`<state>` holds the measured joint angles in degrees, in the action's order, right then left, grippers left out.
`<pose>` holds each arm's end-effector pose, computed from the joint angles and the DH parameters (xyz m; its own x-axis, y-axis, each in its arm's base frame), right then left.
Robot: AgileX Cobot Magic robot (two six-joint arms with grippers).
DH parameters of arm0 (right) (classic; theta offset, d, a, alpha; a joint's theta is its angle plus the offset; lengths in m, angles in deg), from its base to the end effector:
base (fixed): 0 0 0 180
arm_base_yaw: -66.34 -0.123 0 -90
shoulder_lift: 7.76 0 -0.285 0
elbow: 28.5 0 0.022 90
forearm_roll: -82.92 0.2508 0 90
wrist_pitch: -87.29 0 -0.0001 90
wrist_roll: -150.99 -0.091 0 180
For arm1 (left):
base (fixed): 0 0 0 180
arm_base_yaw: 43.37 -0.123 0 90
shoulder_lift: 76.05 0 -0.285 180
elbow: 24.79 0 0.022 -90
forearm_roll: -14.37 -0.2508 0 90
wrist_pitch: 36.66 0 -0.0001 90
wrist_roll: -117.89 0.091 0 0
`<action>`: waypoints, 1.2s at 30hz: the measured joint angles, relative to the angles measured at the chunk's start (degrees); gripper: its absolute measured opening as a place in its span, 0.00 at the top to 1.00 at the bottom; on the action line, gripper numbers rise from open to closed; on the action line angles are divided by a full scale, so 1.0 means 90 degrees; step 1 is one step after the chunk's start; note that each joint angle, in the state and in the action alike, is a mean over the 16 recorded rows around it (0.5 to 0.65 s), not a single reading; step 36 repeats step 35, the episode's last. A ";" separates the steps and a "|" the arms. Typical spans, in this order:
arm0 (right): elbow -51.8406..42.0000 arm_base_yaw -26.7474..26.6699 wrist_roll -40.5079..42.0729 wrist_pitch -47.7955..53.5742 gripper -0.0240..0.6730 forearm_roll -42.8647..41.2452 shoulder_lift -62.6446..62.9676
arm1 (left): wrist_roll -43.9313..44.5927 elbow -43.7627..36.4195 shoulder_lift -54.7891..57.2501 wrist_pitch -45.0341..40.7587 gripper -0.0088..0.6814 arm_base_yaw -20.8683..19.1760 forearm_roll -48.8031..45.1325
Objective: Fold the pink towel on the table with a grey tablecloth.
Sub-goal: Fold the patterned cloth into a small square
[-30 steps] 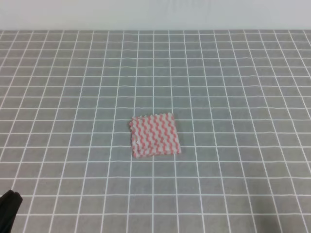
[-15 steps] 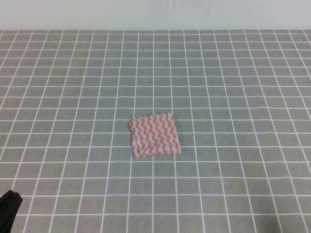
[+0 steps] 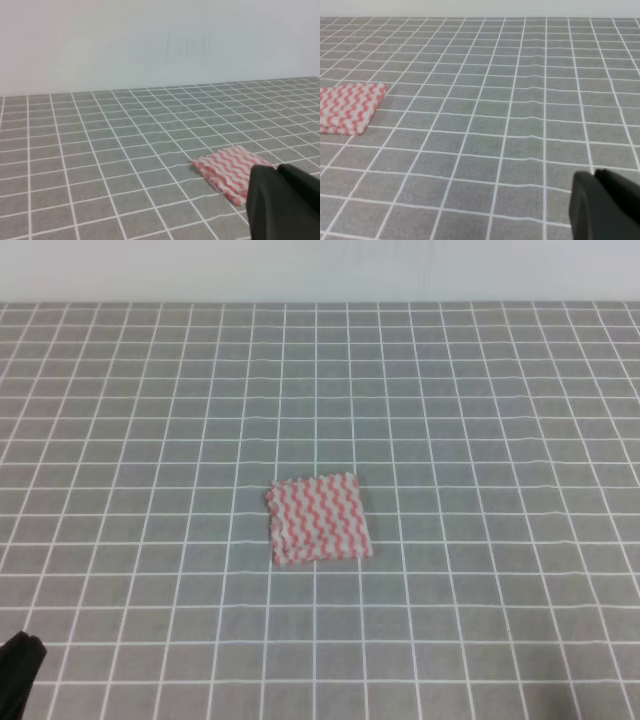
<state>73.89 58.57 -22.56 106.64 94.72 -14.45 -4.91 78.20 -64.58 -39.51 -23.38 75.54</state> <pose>0.0513 0.0132 0.1821 -0.2431 0.0493 -0.9687 -0.1809 0.9789 0.0953 0.0566 -0.0249 0.2085 -0.0239 -0.0644 -0.9976 0.3817 0.9217 -0.0686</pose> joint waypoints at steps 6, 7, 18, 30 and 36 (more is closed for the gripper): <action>0.0000 -0.0001 0.0000 0.0000 0.99 0.0000 0.0000 | -0.0774 -0.0007 0.0001 -0.0073 0.99 -0.0088 -0.0937; 0.0000 -0.0003 0.0000 0.0000 0.99 0.0000 0.0002 | -0.1052 -0.0010 0.0002 -0.0092 0.99 -0.0134 -0.1215; 0.0006 -0.0005 0.0000 0.0000 0.99 0.0001 0.0005 | -0.4678 -0.0034 -0.0119 -0.0761 0.99 -0.0957 -0.4645; -0.0001 -0.0001 0.0000 -0.0007 0.99 0.0000 -0.0002 | -0.5520 -0.0037 -0.0484 -0.1751 0.99 -0.1419 -0.5593; -0.0005 0.0002 0.0000 -0.0011 0.99 -0.0001 -0.0007 | -0.5520 -0.0037 -0.0504 -0.1911 0.99 -0.1453 -0.5654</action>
